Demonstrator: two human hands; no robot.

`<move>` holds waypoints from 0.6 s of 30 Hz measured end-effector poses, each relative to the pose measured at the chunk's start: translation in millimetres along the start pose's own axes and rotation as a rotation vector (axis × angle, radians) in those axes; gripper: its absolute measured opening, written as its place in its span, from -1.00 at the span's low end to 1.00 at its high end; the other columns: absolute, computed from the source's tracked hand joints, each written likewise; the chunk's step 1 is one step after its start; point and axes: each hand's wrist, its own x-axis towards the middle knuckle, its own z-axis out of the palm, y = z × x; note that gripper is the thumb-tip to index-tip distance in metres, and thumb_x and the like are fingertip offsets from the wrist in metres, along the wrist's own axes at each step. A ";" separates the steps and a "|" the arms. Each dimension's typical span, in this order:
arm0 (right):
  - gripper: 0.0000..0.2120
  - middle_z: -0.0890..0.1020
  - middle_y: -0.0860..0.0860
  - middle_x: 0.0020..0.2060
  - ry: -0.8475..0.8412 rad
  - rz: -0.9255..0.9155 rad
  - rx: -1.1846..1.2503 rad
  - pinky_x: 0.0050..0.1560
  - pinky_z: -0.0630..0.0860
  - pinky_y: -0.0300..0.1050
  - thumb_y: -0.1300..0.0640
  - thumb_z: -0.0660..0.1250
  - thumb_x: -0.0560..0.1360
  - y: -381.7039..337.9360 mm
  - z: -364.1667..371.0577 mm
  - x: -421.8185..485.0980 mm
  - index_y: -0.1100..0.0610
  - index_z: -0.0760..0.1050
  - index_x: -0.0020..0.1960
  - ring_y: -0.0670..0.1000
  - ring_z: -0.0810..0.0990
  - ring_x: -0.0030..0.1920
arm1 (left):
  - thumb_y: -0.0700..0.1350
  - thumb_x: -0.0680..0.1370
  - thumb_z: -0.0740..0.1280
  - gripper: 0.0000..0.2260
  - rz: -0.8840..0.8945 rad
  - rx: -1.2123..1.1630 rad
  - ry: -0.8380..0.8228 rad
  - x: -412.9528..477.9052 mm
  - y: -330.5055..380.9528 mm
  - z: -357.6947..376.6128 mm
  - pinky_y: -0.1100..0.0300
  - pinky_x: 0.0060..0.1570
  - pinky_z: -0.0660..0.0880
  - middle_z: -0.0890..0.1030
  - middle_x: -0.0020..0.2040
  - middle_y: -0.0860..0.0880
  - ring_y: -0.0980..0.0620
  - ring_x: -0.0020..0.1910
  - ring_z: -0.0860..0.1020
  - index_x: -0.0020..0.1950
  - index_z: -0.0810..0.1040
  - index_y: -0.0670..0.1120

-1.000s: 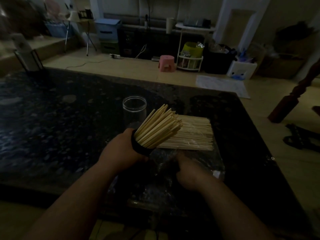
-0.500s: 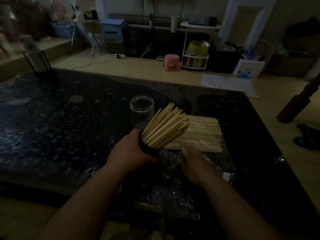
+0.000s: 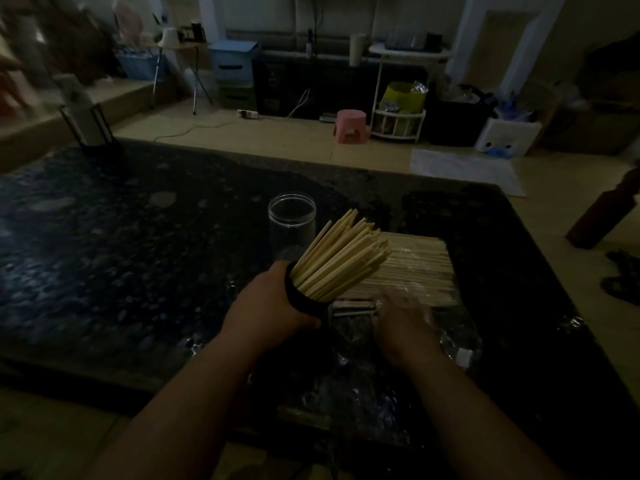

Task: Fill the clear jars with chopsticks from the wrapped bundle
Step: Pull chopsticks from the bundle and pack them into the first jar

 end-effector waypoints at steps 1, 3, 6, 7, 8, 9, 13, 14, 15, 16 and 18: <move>-0.59 0.26 0.00 0.45 0.004 -0.002 0.006 0.39 0.15 0.11 0.05 0.12 0.60 0.1 -0.5 -0.3 -0.03 0.25 0.44 0.12 0.24 0.41 | 0.06 0.22 0.60 -0.23 0.000 0.005 0.000 0.0 0.1 -0.1 0.19 -0.06 0.44 0.45 0.02 0.16 0.14 -0.04 0.45 0.35 0.35 0.09; -0.60 0.27 0.00 0.44 -0.007 0.005 0.028 0.39 0.14 0.14 0.05 0.09 0.61 0.1 -3.0 -1.1 -0.03 0.25 0.44 0.13 0.24 0.41 | 0.07 0.22 0.60 -0.23 -0.004 0.009 0.002 0.3 0.2 -0.4 0.19 -0.05 0.44 0.45 0.02 0.17 0.14 -0.04 0.45 0.35 0.34 0.09; -0.60 0.29 0.02 0.44 -0.019 0.013 0.010 0.42 0.11 0.18 0.05 0.07 0.61 1.6 -4.5 -2.3 -0.02 0.24 0.44 0.13 0.24 0.41 | 0.06 0.21 0.61 -0.23 -0.004 0.004 -0.004 0.8 0.4 -0.1 0.21 -0.08 0.43 0.47 0.03 0.17 0.16 -0.05 0.45 0.35 0.34 0.10; -0.61 0.31 0.03 0.42 -0.019 0.012 -0.005 0.41 0.12 0.19 0.05 0.08 0.60 1.7 -4.5 -2.9 -0.02 0.26 0.43 0.14 0.26 0.40 | 0.06 0.22 0.61 -0.23 -0.003 0.005 -0.007 0.9 0.8 -0.2 0.22 -0.09 0.43 0.48 0.03 0.16 0.16 -0.06 0.45 0.35 0.34 0.10; -0.63 0.34 0.03 0.39 -0.016 0.010 -0.023 0.39 0.15 0.19 0.05 0.09 0.60 1.3 -4.9 -3.2 -0.01 0.29 0.40 0.14 0.28 0.38 | 0.06 0.22 0.60 -0.23 -0.003 0.006 -0.010 1.0 0.9 -0.2 0.22 -0.10 0.43 0.47 0.02 0.16 0.17 -0.07 0.45 0.35 0.34 0.10; -0.65 0.37 0.03 0.35 -0.007 0.009 -0.042 0.36 0.18 0.19 0.05 0.10 0.59 0.6 -5.1 -3.3 -0.01 0.32 0.37 0.13 0.31 0.36 | 0.06 0.22 0.60 -0.23 -0.004 0.008 -0.013 0.9 1.1 -0.5 0.22 -0.10 0.42 0.45 0.00 0.17 0.17 -0.07 0.44 0.35 0.34 0.10; -0.75 0.51 -0.01 0.18 0.057 0.016 -0.122 0.31 0.23 0.18 0.07 0.20 0.52 -2.6 -8.0 -4.8 -0.04 0.46 0.19 0.11 0.43 0.23 | 0.06 0.23 0.60 -0.23 0.003 0.022 -0.015 1.2 1.4 -0.8 0.21 -0.09 0.42 0.43 -0.01 0.17 0.15 -0.07 0.44 0.37 0.33 0.08; -0.78 0.54 -0.01 0.15 0.071 0.009 -0.139 0.29 0.26 0.15 0.08 0.20 0.52 -2.3 -8.0 -5.2 -0.03 0.48 0.15 0.10 0.47 0.20 | 0.06 0.23 0.60 -0.22 0.005 0.022 -0.012 1.2 1.5 -0.7 0.21 -0.09 0.42 0.44 -0.01 0.17 0.15 -0.07 0.44 0.37 0.33 0.08; -0.79 0.55 0.00 0.13 0.070 -0.004 -0.144 0.27 0.29 0.11 0.08 0.19 0.53 -1.5 -7.0 -5.5 -0.02 0.49 0.13 0.10 0.49 0.17 | 0.06 0.23 0.60 -0.22 0.006 0.023 -0.010 1.1 1.6 -0.7 0.20 -0.09 0.42 0.44 -0.02 0.17 0.15 -0.07 0.44 0.37 0.33 0.08; -0.78 0.55 0.01 0.14 0.052 -0.016 -0.134 0.26 0.31 0.06 0.09 0.18 0.54 -0.6 -5.5 -5.9 0.00 0.49 0.15 0.10 0.49 0.17 | 0.05 0.23 0.60 -0.22 0.007 0.025 -0.009 1.2 1.5 -0.7 0.20 -0.09 0.42 0.43 -0.02 0.17 0.15 -0.08 0.44 0.37 0.33 0.08; -0.74 0.53 0.04 0.19 -0.009 -0.027 -0.086 0.23 0.34 0.00 0.09 0.20 0.55 1.4 -2.4 -5.9 0.05 0.46 0.22 0.10 0.50 0.19 | 0.06 0.23 0.60 -0.22 0.010 0.025 -0.011 0.7 1.3 -0.8 0.20 -0.10 0.43 0.44 -0.02 0.17 0.15 -0.08 0.45 0.37 0.33 0.08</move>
